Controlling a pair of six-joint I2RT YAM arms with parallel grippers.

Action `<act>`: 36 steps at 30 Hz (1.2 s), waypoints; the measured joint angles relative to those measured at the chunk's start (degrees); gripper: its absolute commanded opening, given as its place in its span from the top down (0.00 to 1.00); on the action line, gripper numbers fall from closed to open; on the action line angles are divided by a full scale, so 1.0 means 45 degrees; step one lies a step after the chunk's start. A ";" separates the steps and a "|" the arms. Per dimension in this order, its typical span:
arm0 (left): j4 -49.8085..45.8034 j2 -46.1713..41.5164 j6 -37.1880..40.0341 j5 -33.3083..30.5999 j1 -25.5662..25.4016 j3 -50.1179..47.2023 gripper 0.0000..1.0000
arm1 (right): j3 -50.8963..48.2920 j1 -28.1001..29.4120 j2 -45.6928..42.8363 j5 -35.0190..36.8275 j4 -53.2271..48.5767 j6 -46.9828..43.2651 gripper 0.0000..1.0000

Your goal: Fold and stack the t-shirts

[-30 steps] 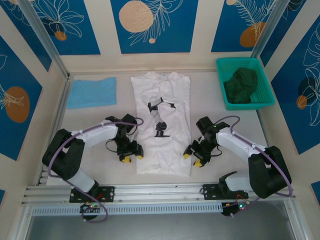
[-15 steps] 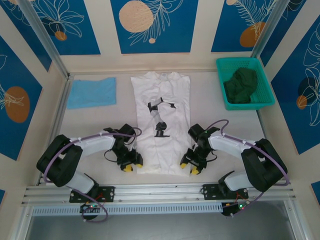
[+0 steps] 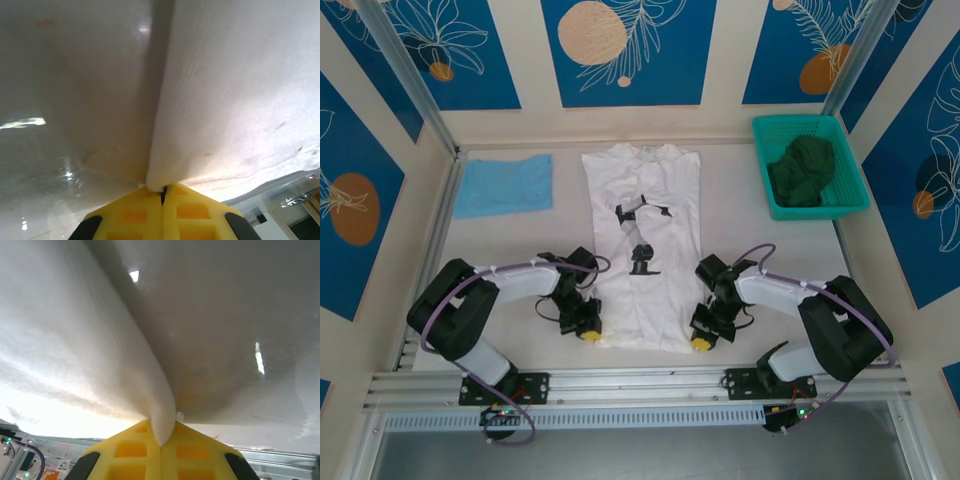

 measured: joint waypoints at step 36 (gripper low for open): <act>-0.5610 0.2147 0.0602 -0.0058 0.4031 0.9515 1.00 | 0.8990 -0.4367 0.2948 -0.1530 -0.2875 -0.0607 1.00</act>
